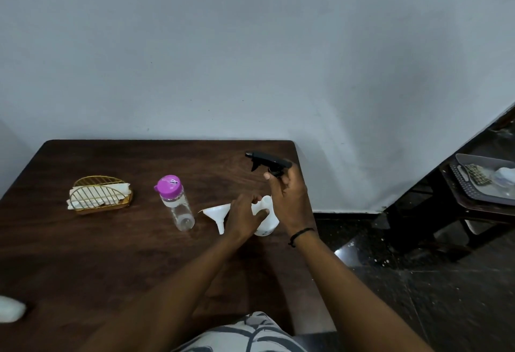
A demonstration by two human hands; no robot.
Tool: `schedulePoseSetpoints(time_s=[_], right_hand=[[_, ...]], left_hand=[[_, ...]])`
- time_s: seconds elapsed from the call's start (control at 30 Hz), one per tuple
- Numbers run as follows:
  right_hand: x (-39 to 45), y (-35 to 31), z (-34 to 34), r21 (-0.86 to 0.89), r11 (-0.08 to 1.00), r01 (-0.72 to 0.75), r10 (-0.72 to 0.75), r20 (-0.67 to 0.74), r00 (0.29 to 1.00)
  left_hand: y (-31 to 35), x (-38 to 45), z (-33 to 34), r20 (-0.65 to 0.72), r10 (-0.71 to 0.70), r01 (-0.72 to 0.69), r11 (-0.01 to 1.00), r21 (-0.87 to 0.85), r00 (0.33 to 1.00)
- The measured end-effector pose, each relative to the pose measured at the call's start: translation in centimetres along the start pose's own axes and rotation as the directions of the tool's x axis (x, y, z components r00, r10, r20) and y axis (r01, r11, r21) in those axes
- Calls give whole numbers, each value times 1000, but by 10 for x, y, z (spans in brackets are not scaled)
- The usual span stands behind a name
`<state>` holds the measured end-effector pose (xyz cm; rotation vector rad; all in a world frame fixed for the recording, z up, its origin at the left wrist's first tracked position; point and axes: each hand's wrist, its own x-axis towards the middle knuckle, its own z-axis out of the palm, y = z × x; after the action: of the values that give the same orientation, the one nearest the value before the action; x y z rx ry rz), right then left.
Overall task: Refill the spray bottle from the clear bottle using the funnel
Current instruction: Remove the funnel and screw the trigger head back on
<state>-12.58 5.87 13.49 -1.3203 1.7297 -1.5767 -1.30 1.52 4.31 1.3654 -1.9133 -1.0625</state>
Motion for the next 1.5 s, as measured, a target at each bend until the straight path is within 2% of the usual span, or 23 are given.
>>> schedulePoseSetpoints(time_s=[0.2,0.3,0.43,0.7,0.93,1.07,1.2,1.4,1.5], right_hand=[[-12,19,2,97,989,-114,109,54,993],[-16,36,7,91,985,-147,141,68,988],[-20,55,12,66,974,-217,211,82,974],[-20,65,16,47,975,-217,211,112,971],[-23,67,20,79,966,-246,238,97,966],[-29,74,19,75,966,-247,239,97,966],[-30,76,24,56,975,-217,213,76,974],[-31,79,25,92,957,-276,274,25,961],[-29,79,28,39,963,-266,267,-25,963]], left_hand=[[-2,-2,5,-17,-12,11,1000,-28,1000],[-1,-5,5,-11,11,-12,999,-49,1000],[-2,-6,7,-4,-30,30,998,-56,1000],[-12,-1,16,33,-68,66,997,50,997],[-19,4,21,14,29,-30,994,107,999],[-21,3,26,4,8,-8,990,139,1000],[-22,3,28,-10,-10,11,993,115,1000],[-23,0,29,-66,21,-16,997,76,998],[-26,0,31,-54,-17,21,996,84,998]])
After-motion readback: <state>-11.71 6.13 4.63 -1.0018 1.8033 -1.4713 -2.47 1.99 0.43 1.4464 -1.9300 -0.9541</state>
